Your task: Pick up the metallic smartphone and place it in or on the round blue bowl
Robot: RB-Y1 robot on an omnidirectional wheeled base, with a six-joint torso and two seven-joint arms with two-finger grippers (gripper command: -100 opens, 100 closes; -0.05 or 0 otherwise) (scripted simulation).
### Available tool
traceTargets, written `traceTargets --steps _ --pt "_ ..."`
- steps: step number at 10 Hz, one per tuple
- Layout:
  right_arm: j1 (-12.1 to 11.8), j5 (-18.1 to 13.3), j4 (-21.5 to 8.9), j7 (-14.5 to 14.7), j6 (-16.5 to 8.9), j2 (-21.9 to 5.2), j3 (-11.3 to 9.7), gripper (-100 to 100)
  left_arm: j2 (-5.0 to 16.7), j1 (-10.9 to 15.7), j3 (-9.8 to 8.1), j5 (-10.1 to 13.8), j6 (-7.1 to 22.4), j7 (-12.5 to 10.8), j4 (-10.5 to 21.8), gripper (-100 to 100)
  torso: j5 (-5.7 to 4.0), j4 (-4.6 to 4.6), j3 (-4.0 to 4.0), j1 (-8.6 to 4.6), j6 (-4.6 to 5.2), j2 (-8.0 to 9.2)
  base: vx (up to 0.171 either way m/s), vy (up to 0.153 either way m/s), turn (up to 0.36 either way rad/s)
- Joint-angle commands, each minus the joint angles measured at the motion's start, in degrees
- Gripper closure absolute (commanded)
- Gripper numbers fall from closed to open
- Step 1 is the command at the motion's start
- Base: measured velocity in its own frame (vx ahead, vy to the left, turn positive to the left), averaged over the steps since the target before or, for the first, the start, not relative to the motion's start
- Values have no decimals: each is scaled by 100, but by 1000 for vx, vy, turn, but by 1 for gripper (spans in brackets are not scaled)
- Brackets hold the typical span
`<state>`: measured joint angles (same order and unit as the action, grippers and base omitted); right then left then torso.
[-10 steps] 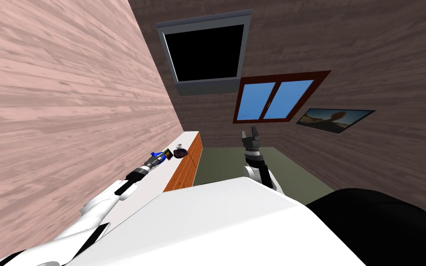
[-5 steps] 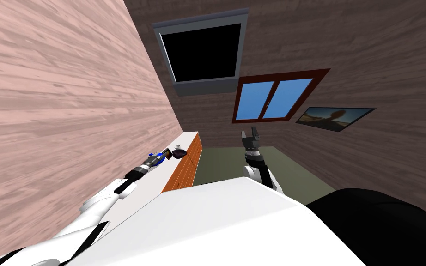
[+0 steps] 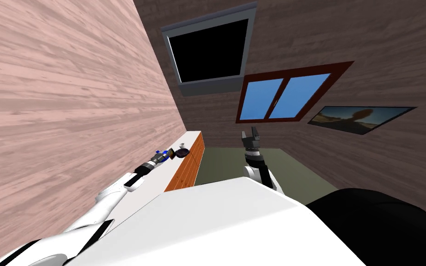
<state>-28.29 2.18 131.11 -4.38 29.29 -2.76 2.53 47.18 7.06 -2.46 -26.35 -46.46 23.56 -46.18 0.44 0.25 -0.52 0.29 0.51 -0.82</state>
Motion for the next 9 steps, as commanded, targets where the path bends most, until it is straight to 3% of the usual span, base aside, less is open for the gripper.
traceTargets --steps 1,2,3,4,5,6,7,8,9 --pt "0 0 0 0 0 0 0 0 -137 286 286 -286 286 -286 -286 -100 0 0 0 0 0 0 -1 144 355" --pt "-2 0 0 0 0 0 1 0 -137 323 429 -317 294 -350 -203 -100 4 1 -2 19 -9 -3 9 111 140" --pt "0 0 0 0 0 0 0 0 -137 323 537 -317 503 -350 -365 -100 4 1 -2 10 0 -3 4 45 -46" --pt "0 0 0 0 0 0 -1 0 -137 323 537 -317 535 -350 -365 -100 0 2 -3 -10 3 -4 -4 6 -20" --pt "0 0 0 0 0 1 -1 0 -259 533 794 -595 713 -607 -542 -100 -4 0 -2 -27 6 -3 -5 77 346" --pt "-1 0 0 0 0 0 1 0 -259 533 968 -595 846 -670 -627 -100 -3 0 -3 -12 0 -5 0 80 190" --pt "0 0 0 0 0 0 0 0 -259 533 968 -595 1028 -670 -822 -100 -1 0 -2 -9 5 -4 3 41 -14" --pt "1 0 0 0 0 0 -1 0 -381 742 1211 -866 1187 -939 -1011 -100 -3 0 -3 -19 9 -6 7 98 305" --pt "-1 0 0 0 0 0 1 0 -381 742 1373 -874 1365 -991 -1250 -100 -2 0 -4 -5 0 -8 11 101 204"
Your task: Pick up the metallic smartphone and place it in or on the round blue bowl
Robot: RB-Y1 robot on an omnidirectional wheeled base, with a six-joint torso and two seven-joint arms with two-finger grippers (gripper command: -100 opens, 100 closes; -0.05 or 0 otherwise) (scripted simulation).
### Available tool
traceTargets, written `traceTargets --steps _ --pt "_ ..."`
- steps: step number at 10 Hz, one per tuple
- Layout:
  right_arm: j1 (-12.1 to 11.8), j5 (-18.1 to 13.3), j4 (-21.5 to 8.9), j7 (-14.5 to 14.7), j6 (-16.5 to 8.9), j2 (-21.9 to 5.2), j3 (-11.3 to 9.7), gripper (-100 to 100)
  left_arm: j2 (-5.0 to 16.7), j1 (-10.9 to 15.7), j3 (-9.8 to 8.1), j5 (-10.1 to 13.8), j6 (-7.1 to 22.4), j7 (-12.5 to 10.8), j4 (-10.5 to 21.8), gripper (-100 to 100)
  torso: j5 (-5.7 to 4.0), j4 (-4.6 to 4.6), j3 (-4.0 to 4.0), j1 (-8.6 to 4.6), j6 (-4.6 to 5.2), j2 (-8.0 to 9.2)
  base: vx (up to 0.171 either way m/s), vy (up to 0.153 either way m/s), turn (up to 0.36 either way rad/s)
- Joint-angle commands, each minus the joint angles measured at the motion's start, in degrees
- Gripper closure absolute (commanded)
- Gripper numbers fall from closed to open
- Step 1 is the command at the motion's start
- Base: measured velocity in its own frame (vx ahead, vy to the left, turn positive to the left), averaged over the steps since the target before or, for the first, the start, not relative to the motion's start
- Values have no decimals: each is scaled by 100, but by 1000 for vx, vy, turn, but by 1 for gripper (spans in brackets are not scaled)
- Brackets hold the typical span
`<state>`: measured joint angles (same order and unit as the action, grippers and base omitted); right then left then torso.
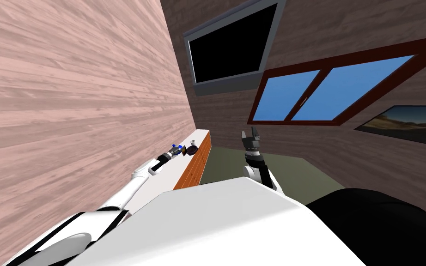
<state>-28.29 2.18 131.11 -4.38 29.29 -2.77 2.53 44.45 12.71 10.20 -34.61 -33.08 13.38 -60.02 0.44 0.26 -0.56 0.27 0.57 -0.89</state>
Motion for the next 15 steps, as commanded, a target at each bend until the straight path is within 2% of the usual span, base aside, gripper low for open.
traceTargets --steps 1,2,3,5,6,7,8,9,10,12,13,14,15 --pt "0 0 0 0 0 0 0 0 -109 177 133 -49 183 27 105 -100 0 0 0 0 0 0 8 43 -17" --pt "1 0 0 0 0 0 -1 0 -231 387 376 -319 408 -294 -231 -100 -2 1 -1 -15 4 -1 16 83 362" --pt "-1 0 0 0 0 0 1 0 -231 387 516 -327 429 -294 -91 -100 -3 1 -3 -7 -5 -5 14 84 171" --pt "1 0 0 0 0 0 -1 0 -231 387 564 -327 676 -294 -352 -100 -3 0 2 -16 4 3 0 27 -43" --pt "1 0 0 0 0 1 -1 0 -353 596 842 -606 885 -598 -586 -100 -6 -1 3 -28 3 6 12 75 412" --pt "-1 0 0 0 0 0 0 0 -353 596 995 -606 1060 -614 -768 -100 -4 -1 1 -12 -6 1 20 86 177" --pt "1 0 0 0 0 0 0 0 -353 596 995 -606 1169 -614 -809 -100 -1 0 -1 -7 3 -1 14 49 -61" --pt "1 0 0 0 0 0 -1 0 -475 805 1273 -885 1402 -928 -1075 -100 -3 0 0 -15 4 1 28 78 287" --pt "-1 0 0 0 0 0 0 0 -475 805 1409 -885 1513 -935 -1266 -100 -2 0 -1 -8 -3 -3 7 -23 52" --pt "1 0 0 0 0 1 -1 0 -475 805 1425 -885 1662 -935 -1266 -100 -8 0 2 -36 3 5 -3 4 -11" --pt "1 0 0 0 0 1 -1 0 -597 1015 1683 -1164 1842 -1185 -1486 -100 -7 -1 5 -32 3 9 29 -31 98" --pt "0 0 0 0 0 1 -1 0 -597 1015 1856 -1164 2062 -1256 -1723 -100 -11 -1 1 -45 2 0 23 -25 78" --pt "1 0 0 0 0 1 -1 0 -597 1015 1856 -1164 2155 -1256 -1723 -100 -10 1 0 -46 3 1 0 0 0"
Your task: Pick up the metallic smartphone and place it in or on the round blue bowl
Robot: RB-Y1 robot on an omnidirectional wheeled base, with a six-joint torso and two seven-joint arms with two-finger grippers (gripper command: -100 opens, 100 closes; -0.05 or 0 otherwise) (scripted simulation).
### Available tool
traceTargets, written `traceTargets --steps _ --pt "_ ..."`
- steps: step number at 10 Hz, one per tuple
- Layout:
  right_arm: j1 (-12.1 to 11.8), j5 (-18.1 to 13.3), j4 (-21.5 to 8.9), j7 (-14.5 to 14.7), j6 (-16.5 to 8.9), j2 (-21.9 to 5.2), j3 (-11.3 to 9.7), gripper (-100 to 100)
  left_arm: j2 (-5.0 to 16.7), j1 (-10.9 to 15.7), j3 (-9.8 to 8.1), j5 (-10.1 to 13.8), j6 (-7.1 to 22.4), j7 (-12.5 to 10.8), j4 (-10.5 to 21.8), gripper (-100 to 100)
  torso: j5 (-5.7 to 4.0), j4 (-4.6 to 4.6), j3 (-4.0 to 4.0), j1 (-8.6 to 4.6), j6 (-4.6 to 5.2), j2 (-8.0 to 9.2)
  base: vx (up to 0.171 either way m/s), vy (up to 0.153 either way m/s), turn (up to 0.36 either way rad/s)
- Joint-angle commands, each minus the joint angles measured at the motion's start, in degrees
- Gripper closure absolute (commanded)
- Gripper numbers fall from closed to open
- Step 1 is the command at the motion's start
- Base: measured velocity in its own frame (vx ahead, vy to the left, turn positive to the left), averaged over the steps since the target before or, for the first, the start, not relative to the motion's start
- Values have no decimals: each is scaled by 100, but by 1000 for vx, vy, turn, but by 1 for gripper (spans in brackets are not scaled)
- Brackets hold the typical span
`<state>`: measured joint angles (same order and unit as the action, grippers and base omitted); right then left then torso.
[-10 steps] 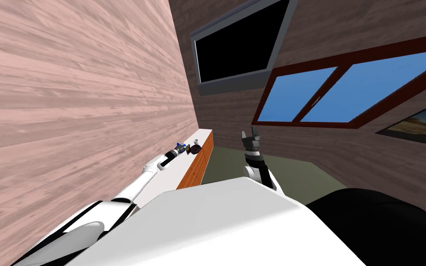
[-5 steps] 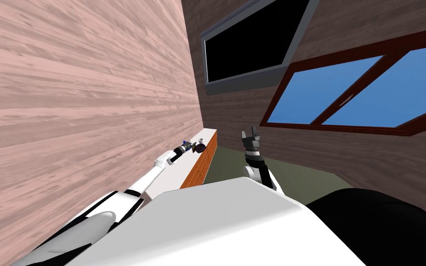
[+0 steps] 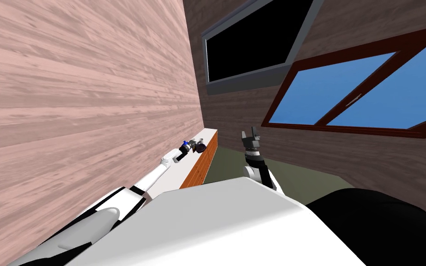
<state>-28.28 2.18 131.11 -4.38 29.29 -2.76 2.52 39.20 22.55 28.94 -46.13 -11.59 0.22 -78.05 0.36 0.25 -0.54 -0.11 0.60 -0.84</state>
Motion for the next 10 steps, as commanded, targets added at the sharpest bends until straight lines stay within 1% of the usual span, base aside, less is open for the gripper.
traceTargets --steps 1,4,7,8,10 --pt "0 0 0 0 0 0 0 0 -73 31 -18 -12 7 61 80 -100 0 0 0 0 0 0 0 0 0" --pt "0 0 0 0 0 0 0 0 -73 31 -18 -12 7 61 80 -100 0 0 -1 0 -3 -2 10 -11 33" --pt "0 0 0 0 0 0 0 0 -73 31 -18 -12 7 61 80 -100 3 -2 5 11 -1 8 -4 5 -15" --pt "0 0 0 0 0 0 0 0 148 152 9 40 -44 -110 45 -100 1 -1 1 2 -3 1 -13 -45 57" --pt "1 0 0 0 0 1 -1 0 368 274 36 93 -94 -280 10 -100 -4 -4 11 -17 -1 19 -52 -63 25"
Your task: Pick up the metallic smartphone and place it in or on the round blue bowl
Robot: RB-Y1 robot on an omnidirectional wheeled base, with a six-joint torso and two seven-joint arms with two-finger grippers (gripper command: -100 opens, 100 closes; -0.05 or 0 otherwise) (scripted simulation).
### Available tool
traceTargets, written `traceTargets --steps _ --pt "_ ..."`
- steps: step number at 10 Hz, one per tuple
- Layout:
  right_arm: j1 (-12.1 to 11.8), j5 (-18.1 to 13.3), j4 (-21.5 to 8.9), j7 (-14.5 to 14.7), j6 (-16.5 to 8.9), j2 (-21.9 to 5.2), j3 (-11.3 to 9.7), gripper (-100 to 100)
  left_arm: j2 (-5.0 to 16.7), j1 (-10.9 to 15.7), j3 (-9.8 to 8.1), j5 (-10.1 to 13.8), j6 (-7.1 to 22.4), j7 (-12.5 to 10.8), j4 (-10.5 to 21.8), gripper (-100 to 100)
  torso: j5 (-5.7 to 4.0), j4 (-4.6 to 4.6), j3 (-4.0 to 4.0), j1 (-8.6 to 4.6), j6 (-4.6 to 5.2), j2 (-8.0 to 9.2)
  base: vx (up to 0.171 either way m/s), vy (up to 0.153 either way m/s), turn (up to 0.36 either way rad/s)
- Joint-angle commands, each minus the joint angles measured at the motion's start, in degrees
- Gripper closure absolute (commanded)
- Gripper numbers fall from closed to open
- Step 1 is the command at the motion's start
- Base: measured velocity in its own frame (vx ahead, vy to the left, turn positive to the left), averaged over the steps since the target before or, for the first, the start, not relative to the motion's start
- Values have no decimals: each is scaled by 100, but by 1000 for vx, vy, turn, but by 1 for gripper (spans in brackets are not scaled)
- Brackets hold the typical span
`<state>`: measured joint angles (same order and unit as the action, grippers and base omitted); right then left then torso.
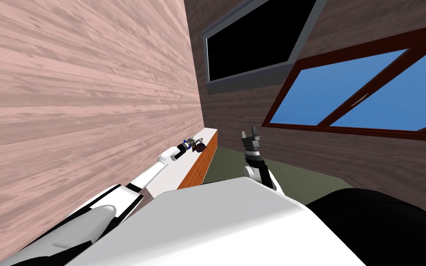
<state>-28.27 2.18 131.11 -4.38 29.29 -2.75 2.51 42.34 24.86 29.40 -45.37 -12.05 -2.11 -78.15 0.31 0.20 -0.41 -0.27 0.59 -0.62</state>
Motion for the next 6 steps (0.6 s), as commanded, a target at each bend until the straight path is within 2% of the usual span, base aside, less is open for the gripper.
traceTargets --steps 1,3,4,5,6 --pt "0 0 0 0 0 0 0 0 165 104 3 43 -73 -133 3 -100 0 0 0 0 0 0 -35 -46 28" --pt "0 0 0 0 0 0 0 0 385 226 30 96 -124 -304 -32 -100 1 1 -3 4 0 -4 -32 -51 26" --pt "0 0 0 0 0 0 0 0 605 347 57 148 -174 -474 -67 -100 1 1 -3 2 0 -5 -37 -81 37" --pt "0 0 0 0 0 0 0 0 716 408 71 175 -199 -560 -84 -100 -1 1 -2 -6 0 -4 -43 -82 48" --pt "0 0 0 0 0 0 0 0 604 361 10 159 -248 -442 -1 -100 -2 1 -2 -9 1 -3 -18 -33 11"
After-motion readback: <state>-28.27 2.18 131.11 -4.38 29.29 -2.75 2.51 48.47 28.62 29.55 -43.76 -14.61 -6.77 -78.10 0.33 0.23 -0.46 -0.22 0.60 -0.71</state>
